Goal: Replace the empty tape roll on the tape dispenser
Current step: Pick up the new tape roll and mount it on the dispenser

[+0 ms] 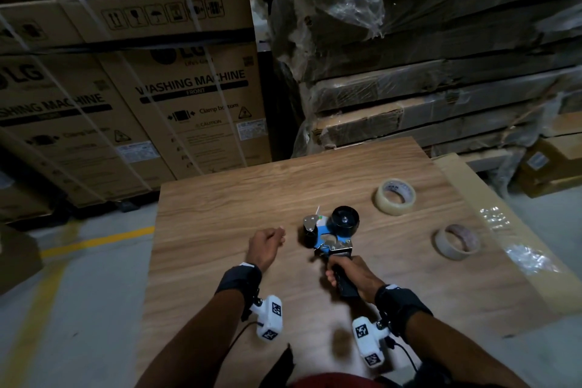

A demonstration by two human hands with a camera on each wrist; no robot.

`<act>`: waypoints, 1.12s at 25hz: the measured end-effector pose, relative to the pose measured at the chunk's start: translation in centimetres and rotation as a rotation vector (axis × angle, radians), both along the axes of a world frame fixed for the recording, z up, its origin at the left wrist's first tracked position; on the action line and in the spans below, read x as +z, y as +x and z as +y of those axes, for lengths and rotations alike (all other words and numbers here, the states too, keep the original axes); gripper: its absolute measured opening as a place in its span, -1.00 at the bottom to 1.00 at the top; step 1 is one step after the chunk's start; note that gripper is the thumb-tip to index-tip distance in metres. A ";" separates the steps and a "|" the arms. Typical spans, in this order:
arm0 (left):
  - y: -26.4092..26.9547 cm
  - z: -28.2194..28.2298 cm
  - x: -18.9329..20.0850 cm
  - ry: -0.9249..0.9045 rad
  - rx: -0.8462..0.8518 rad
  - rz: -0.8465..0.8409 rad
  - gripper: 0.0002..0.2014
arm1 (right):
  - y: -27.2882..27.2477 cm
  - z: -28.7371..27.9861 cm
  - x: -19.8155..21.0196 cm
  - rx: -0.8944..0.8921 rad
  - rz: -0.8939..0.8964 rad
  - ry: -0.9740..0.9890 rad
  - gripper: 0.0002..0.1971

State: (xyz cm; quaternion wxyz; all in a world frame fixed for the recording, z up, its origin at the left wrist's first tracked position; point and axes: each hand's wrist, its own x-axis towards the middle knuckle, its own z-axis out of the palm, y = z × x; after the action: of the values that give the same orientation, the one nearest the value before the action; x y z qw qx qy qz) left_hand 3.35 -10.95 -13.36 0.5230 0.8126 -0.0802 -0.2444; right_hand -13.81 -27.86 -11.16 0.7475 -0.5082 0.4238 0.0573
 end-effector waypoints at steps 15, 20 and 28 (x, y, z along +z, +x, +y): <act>-2.1 -2.5 -0.2 0.011 -0.071 -0.084 -0.72 | -1.8 -3.3 -0.2 0.241 -0.053 -0.016 -0.53; -0.9 -4.9 1.1 -0.081 0.015 -0.075 -0.71 | -1.7 -9.3 1.3 0.283 0.084 -0.407 -0.26; 0.1 -8.8 1.4 -0.121 0.123 -0.034 -0.80 | 2.5 -20.7 1.9 0.215 0.062 -1.227 -0.78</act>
State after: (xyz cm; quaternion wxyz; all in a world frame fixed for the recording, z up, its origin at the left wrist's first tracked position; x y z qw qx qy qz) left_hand 3.45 -19.76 -11.96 0.5837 0.7869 -0.0535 -0.1928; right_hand -11.27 -48.59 -9.25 0.2966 -0.8831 0.3475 -0.1069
